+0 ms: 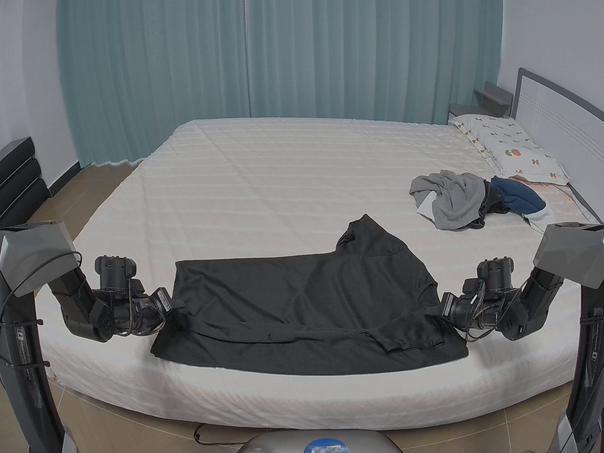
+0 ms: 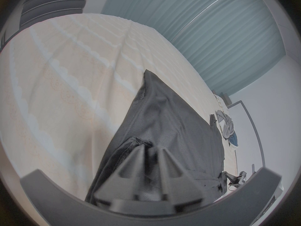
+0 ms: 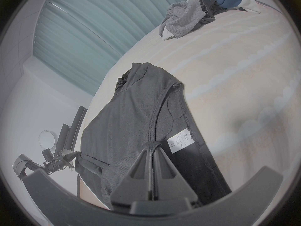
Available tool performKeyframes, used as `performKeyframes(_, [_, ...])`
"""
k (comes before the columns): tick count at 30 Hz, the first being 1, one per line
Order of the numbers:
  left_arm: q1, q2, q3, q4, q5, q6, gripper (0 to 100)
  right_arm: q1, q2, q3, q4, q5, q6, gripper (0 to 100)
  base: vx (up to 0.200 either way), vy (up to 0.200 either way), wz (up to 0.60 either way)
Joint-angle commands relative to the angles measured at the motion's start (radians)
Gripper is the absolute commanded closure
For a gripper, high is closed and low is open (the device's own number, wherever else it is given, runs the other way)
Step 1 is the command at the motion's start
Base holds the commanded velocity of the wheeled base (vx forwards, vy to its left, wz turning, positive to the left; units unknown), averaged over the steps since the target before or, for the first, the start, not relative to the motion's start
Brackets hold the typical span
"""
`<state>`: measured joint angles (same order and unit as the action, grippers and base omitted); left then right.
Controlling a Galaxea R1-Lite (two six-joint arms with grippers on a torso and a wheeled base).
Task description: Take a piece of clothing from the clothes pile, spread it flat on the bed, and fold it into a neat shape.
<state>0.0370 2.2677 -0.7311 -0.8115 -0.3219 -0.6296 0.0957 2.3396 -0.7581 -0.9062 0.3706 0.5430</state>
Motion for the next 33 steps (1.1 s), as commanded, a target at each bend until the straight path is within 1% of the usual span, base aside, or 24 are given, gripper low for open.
performKeyframes(1, [0.007,0.001,0.021,-0.002,0.012,0.001,100,-0.001,-0.002,-0.003,0.0,0.001,0.0,100,0.0,0.0,0.0])
performKeyframes(7, [0.021,-0.007,0.038,-0.002,0.014,-0.001,100,-0.001,-0.006,-0.001,-0.002,0.001,0.0,100,0.0,0.0,0.0])
performKeyframes(11, [0.027,-0.045,0.045,0.002,0.015,-0.01,100,-0.004,-0.023,0.002,-0.002,0.001,0.003,100,0.0,0.0,0.0])
performKeyframes(17, [0.032,-0.134,0.099,0.008,0.018,-0.027,100,-0.013,-0.097,0.056,-0.007,0.001,0.034,100,0.0,0.0,0.0])
performKeyframes(21, [0.032,-0.177,0.124,0.011,0.018,-0.029,100,-0.014,-0.144,0.102,-0.03,0.002,0.035,100,0.0,0.0,0.0])
performKeyframes(22, [0.032,-0.204,0.136,0.011,0.02,-0.029,100,-0.018,-0.169,0.132,-0.065,0.002,0.035,100,0.0,0.0,0.0])
performKeyframes(24, [0.032,-0.221,0.15,0.009,0.035,-0.024,100,-0.016,-0.183,0.161,-0.099,0.001,0.035,100,0.0,0.0,0.0])
performKeyframes(27, [0.032,-0.24,0.165,0.009,0.08,-0.016,100,-0.016,-0.21,0.21,-0.142,-0.001,0.035,100,0.0,0.0,0.0])
performKeyframes(33, [0.041,-0.264,0.203,0.009,0.116,0.028,100,-0.021,-0.302,0.301,-0.155,-0.004,0.032,100,0.0,0.0,0.0])
